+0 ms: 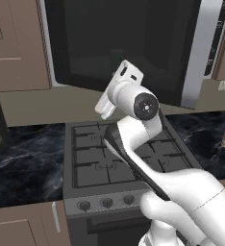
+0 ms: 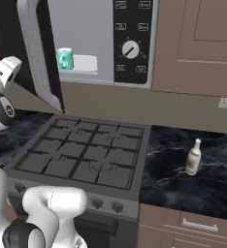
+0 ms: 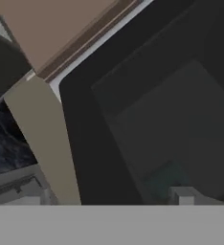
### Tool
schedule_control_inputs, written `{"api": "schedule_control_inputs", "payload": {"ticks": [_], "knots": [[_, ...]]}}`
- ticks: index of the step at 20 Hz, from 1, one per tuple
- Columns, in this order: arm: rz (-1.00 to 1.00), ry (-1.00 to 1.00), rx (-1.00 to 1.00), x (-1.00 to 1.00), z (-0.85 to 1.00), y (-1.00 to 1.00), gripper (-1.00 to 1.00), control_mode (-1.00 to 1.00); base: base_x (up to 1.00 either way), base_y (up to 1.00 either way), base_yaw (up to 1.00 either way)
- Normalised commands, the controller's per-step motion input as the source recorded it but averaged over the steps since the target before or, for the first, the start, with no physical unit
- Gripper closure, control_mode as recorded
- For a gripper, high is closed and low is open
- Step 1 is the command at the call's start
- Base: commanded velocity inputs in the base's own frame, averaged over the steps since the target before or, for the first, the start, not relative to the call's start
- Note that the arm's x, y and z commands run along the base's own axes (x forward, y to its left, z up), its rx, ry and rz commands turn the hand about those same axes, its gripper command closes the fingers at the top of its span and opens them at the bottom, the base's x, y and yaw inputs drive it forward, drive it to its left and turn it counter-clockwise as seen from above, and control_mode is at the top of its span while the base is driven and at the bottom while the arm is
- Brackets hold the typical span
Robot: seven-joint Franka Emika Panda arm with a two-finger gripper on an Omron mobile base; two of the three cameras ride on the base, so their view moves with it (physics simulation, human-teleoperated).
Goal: Place the microwavable item in the microwave. Then, close the microwave door and press the start button.
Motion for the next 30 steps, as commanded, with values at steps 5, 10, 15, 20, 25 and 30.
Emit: {"api": "schedule_control_inputs", "payload": {"ticks": [5, 10, 15, 20, 25, 30], "knots": [[0.21, 0.06, 0.0, 0.98, 0.05, 0.0, -1.0, -1.0, 0.0, 0.0, 0.0], [-0.01, 0.13, 0.0, 0.41, 0.46, 0.0, -1.0, -1.0, 0.0, 0.0, 0.0], [-0.07, 0.27, 0.0, 0.33, 0.37, 0.0, -1.0, -1.0, 0.0, 0.0, 0.0], [-0.01, 0.16, -0.01, 0.5, 0.0, 0.0, -1.0, -1.0, 0.0, 0.0, 0.0], [0.01, 0.02, 0.0, 0.52, -0.24, -0.01, -1.0, -1.0, 0.0, 0.0, 0.0], [0.09, -0.06, 0.0, -0.52, -0.24, -0.1, -1.0, -1.0, 0.0, 0.0, 0.0]]}}
